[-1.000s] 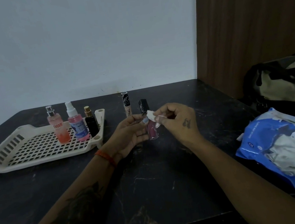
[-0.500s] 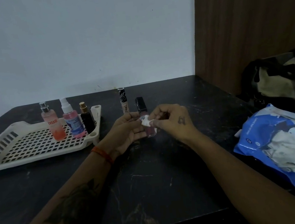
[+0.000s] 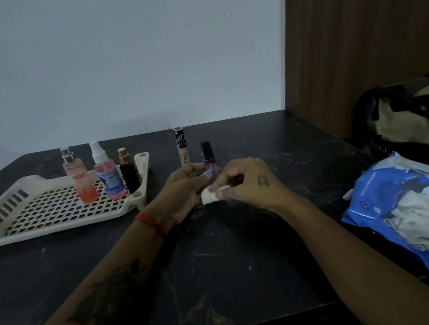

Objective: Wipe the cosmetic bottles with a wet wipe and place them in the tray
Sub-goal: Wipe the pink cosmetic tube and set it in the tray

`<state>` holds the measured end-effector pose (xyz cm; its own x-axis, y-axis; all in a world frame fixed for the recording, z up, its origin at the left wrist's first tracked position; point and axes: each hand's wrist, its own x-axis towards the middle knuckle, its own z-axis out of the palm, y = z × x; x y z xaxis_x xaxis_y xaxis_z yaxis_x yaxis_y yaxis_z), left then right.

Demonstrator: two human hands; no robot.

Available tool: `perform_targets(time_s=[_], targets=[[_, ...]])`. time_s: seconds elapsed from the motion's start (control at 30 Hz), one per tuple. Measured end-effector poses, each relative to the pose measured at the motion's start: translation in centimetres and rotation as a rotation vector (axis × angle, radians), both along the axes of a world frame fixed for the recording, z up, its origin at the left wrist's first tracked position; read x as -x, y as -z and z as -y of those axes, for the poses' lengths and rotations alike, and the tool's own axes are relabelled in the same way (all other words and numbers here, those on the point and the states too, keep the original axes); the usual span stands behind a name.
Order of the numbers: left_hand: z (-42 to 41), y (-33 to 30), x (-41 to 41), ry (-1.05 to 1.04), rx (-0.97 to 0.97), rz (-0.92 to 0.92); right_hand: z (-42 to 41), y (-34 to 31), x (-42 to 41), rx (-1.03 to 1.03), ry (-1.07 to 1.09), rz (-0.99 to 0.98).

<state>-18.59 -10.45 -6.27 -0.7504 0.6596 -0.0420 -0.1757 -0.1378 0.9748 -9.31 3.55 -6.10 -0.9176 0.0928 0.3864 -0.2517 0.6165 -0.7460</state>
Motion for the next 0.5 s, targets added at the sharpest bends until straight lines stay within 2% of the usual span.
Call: perform_targets(time_s=[0.07,0.2,0.27,0.4,0.5], targets=[[-0.01,-0.03,0.02,-0.007,0.023,-0.01,-0.25,0.06,0.11,-0.027,-0.001,0.042],[-0.22,-0.19,-0.12,0.05,-0.009,0.051,-0.54,-0.09,0.33,0.118,0.244,-0.204],[-0.24,-0.22,-0.2,0.08,-0.026,0.064,-0.3,-0.12,0.37,0.139,0.195,-0.212],[-0.05,-0.15,-0.1,0.078,0.003,0.039,-0.17,0.12,0.3,0.048,0.055,-0.025],[-0.04,-0.04,-0.01,0.116,-0.03,0.06,-0.36,0.12,0.37,0.122,0.2,-0.193]])
